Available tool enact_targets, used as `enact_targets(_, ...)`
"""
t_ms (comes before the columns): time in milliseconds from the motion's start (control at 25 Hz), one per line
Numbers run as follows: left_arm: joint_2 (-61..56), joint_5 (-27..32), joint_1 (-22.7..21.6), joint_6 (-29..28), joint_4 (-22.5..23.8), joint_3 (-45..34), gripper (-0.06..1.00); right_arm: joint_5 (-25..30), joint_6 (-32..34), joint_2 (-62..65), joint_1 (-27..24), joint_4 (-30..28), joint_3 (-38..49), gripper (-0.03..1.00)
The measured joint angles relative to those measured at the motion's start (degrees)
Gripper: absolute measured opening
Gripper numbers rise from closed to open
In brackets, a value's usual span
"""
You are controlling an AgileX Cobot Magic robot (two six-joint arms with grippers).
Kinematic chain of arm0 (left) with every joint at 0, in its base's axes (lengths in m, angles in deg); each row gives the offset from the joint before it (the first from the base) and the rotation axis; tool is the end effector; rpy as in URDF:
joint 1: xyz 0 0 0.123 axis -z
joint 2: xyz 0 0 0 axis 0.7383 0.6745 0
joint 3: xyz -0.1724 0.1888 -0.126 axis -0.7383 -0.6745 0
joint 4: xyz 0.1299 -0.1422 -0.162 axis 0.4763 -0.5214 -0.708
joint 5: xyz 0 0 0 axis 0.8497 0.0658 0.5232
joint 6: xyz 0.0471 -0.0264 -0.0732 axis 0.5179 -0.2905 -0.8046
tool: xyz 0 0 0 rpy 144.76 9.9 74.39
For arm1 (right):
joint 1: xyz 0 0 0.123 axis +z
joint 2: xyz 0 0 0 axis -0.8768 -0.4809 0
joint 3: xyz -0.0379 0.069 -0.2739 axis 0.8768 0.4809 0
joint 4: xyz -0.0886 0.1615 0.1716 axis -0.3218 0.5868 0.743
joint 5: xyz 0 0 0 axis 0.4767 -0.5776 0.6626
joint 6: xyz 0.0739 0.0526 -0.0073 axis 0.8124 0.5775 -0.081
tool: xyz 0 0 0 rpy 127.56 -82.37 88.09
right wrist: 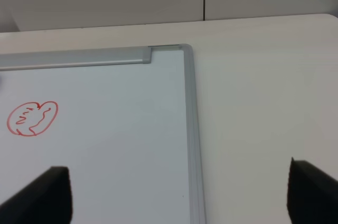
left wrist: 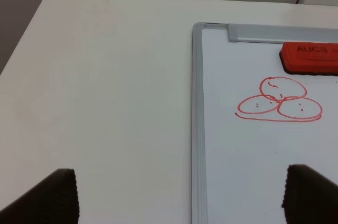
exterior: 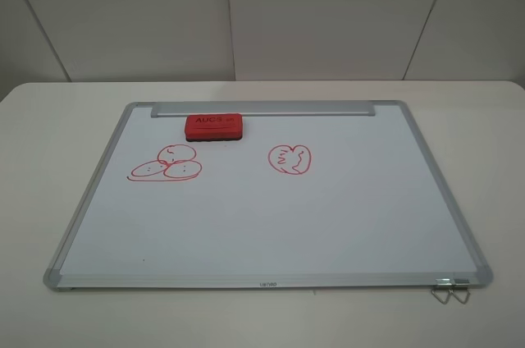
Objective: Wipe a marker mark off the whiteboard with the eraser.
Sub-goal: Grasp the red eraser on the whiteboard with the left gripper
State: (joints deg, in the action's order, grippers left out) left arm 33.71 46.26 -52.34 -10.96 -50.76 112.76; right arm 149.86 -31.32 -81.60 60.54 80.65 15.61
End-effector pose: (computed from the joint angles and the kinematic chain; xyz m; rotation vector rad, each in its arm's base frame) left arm -0.0055 -0.0045 0.2774 -0.0741 2.0372 -0.0048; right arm -0.0074 -0.0018 0.2821 0.0896 2.0233 0.0127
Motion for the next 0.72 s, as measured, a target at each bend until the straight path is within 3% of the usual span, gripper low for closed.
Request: enact_targets(720,0.0,0.0,0.0,0.0,0.0,0.0,0.77,0.0,0.0,0.0,0.0,0.0,0.0,0.72)
